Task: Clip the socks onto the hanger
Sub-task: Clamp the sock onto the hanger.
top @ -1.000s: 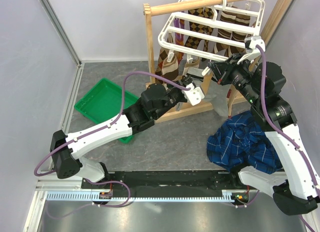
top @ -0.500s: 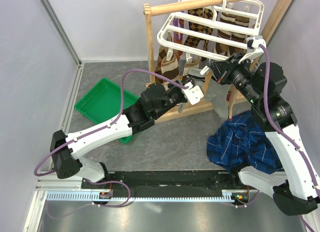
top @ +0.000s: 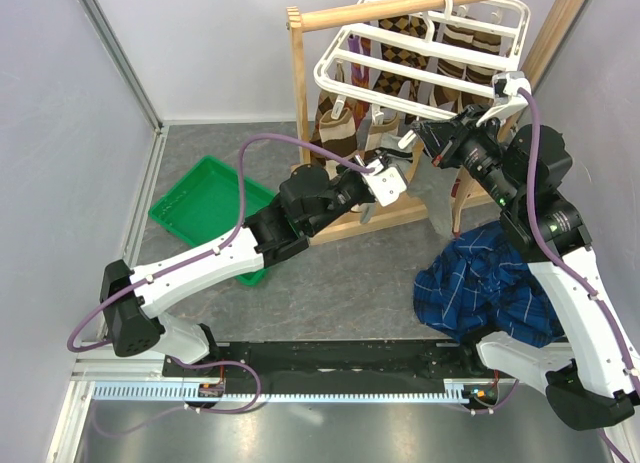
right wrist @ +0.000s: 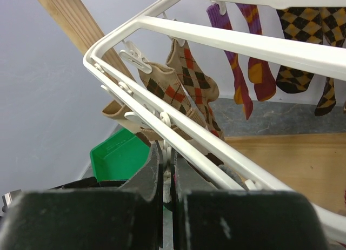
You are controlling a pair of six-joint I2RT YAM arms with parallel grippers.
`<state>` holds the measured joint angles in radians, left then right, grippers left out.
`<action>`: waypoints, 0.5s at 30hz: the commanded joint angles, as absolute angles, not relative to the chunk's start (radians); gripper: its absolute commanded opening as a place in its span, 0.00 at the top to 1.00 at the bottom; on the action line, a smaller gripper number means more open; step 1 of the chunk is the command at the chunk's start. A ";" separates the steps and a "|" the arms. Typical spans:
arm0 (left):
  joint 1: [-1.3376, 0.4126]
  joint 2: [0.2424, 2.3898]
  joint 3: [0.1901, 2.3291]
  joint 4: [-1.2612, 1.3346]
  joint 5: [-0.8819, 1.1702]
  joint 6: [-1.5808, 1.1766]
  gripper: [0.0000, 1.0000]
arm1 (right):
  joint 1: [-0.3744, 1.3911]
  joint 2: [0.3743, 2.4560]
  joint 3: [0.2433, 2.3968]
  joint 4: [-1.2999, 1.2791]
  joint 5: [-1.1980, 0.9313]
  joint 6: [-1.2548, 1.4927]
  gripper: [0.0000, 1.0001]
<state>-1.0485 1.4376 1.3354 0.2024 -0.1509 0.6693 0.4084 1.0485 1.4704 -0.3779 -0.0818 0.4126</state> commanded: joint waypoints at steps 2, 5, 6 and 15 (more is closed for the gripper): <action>-1.048 1.431 1.394 0.275 -0.130 0.626 0.98 | 0.410 1.060 1.462 -0.354 -0.120 0.425 0.99; -1.048 1.436 1.399 0.276 -0.141 0.627 0.98 | 0.408 1.057 1.463 -0.354 -0.123 0.423 0.97; -1.048 1.437 1.399 0.276 -0.144 0.629 0.98 | 0.407 1.058 1.465 -0.354 -0.126 0.422 0.94; -1.048 1.440 1.399 0.281 -0.158 0.630 0.98 | 0.408 1.045 1.471 -0.354 -0.114 0.416 0.44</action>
